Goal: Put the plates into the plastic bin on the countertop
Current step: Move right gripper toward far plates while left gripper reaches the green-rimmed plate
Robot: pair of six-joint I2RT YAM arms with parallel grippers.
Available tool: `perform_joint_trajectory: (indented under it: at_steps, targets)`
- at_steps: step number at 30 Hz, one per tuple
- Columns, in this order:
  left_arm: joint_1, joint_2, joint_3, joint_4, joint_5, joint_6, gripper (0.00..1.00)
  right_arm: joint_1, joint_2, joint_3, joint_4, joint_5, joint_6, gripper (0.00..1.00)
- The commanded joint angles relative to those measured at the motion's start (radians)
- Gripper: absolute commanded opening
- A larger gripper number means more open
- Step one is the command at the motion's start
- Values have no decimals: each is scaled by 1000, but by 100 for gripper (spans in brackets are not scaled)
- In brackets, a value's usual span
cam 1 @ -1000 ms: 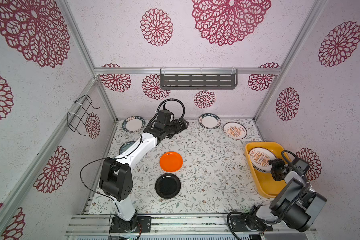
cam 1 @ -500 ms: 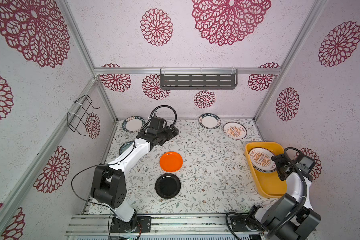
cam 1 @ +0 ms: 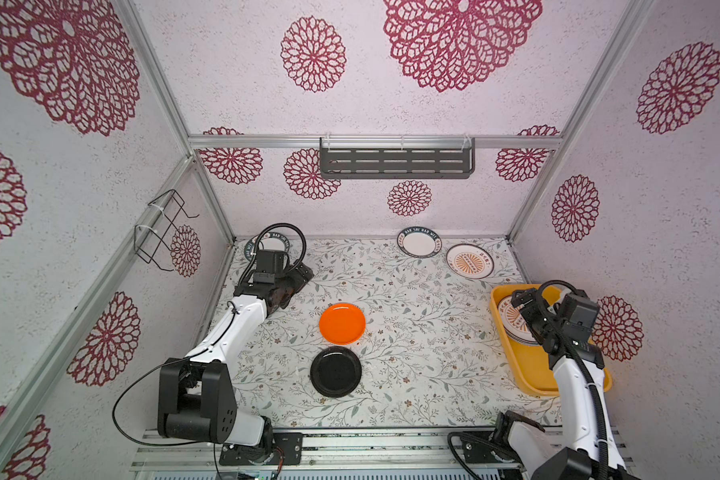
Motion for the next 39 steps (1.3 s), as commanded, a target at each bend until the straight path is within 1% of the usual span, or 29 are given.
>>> perform_joint_trajectory:
  at_steps: [1, 4, 9, 13, 16, 20, 24, 29, 31, 33, 34, 36, 39]
  targets:
    - [48, -44, -44, 69, 47, -59, 97, 83, -7, -10, 118, 21, 83, 99]
    - [78, -54, -62, 116, 51, -108, 97, 162, 26, -15, 171, -5, 112, 99]
    - [90, -30, -13, 92, 26, -145, 97, 314, 36, -36, 242, -25, 138, 99]
    - [90, -13, 20, 91, 9, -169, 97, 388, 28, -47, 258, -73, 120, 99]
    - [90, -10, 24, 103, -23, -176, 97, 407, 35, -26, 241, -129, 92, 99]
    - [90, 12, 37, 140, -47, -155, 97, 424, 46, 28, 197, -142, 46, 99]
    - [91, 86, 95, 148, -47, -104, 97, 432, 59, 56, 211, -89, 52, 99]
    - [109, 201, 168, 168, -33, -75, 97, 452, 83, 72, 261, -17, 110, 99]
    - [122, 250, 185, 196, -10, -84, 97, 471, 97, 92, 270, 5, 121, 99]
    - [138, 302, 204, 248, 52, -113, 97, 482, 121, 118, 267, 19, 134, 99]
    - [141, 326, 217, 268, 64, -126, 97, 484, 139, 135, 273, 16, 147, 99]
    - [145, 370, 251, 284, 65, -129, 97, 494, 174, 168, 304, 6, 167, 99]
    - [156, 447, 319, 280, 60, -135, 97, 521, 227, 213, 361, 22, 180, 99]
